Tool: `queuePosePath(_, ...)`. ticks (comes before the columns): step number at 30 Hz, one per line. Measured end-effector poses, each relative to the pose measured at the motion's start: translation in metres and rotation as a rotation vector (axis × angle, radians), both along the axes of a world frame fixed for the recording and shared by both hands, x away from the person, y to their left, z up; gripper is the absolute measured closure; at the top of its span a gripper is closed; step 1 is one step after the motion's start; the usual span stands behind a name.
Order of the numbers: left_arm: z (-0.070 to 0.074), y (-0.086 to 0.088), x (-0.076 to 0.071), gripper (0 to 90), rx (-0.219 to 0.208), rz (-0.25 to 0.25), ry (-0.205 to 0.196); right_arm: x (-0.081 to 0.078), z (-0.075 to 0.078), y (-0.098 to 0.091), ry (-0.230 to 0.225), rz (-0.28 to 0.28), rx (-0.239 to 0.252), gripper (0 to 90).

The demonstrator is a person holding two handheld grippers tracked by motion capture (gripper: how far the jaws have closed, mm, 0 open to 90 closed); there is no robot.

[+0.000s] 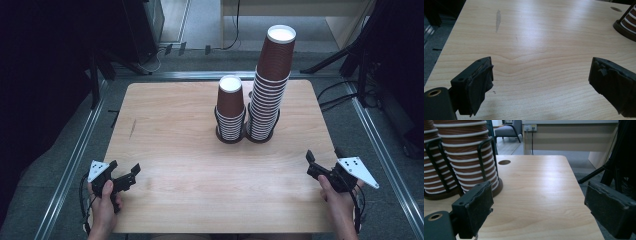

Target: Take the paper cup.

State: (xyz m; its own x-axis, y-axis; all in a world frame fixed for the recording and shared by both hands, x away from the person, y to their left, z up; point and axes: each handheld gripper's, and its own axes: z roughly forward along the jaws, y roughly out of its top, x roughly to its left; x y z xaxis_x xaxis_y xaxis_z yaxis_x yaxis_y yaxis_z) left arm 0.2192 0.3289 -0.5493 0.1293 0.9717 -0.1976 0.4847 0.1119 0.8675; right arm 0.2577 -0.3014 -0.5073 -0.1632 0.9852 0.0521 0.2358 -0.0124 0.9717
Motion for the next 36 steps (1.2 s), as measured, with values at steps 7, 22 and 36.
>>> queuePosePath(7,0.0,0.0,0.0,5.7,0.001,-0.001,0.002,0.005,0.016,0.016,-0.033,0.012,-0.011,8.2)
queuePosePath(22,0.0,0.0,0.001,5.7,-0.004,-0.013,0.006,0.026,0.065,0.053,-0.097,0.066,-0.006,7.5)
queuePosePath(36,0.0,0.0,0.001,5.7,-0.007,-0.018,0.005,0.051,0.101,0.084,-0.123,0.112,-0.014,7.8)
